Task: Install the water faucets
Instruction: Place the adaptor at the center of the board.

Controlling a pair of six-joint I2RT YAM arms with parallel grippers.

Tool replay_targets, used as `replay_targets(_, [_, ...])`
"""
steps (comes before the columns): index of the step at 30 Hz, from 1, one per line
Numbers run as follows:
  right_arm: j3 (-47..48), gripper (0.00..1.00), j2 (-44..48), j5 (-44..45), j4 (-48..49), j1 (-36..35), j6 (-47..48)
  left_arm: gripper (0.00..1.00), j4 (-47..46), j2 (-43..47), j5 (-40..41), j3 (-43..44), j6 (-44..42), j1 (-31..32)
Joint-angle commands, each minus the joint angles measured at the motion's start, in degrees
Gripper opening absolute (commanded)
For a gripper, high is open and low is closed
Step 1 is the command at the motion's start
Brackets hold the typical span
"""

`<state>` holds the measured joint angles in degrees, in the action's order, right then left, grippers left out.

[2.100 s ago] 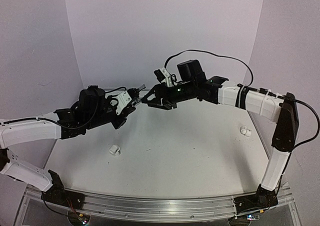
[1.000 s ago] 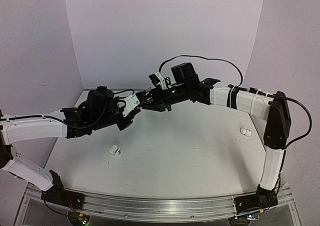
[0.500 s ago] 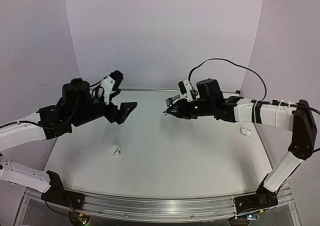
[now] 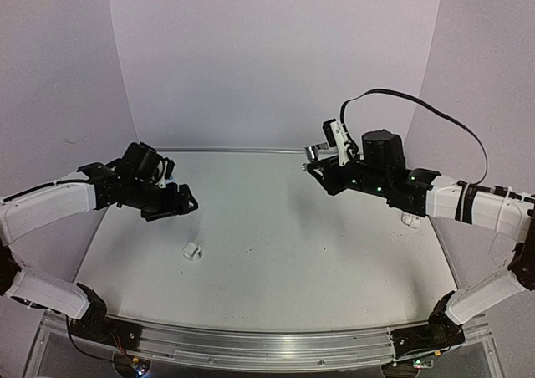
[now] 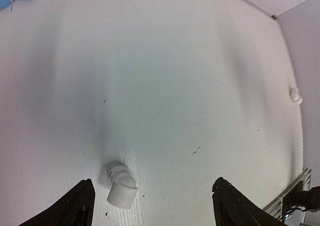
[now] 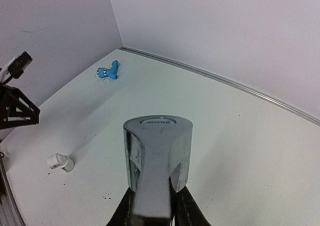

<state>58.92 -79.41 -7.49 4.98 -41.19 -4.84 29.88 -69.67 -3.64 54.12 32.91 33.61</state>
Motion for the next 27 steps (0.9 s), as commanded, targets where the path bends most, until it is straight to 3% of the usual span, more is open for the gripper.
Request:
replay_targets(1, [0.99, 0.0, 1.83, 3.93, -0.94, -0.03, 2.07, 0.82, 11.01, -7.1, -1.92, 3.94, 3.31, -0.19])
replay_targets(6, [-1.34, 0.0, 4.27, 4.66, -0.58, -0.07, 1.7, 0.81, 14.1, -12.6, 2.61, 5.61, -0.76, -0.11])
replay_targets(14, [-3.0, 0.0, 6.19, 0.23, -0.55, -0.03, 3.32, 0.83, 15.0, -23.53, -4.71, 10.07, -11.38, 1.54])
replay_targets(22, [-3.74, 0.0, 7.64, -0.45, -0.85, -0.03, 3.96, 0.72, 18.61, -30.9, -3.43, 13.5, -15.07, 2.87])
replay_targets(27, [-3.69, 0.0, 7.55, -1.06, -0.85, -0.03, 4.05, 0.55, 18.92, -32.59, -1.71, 13.28, -15.44, 3.39])
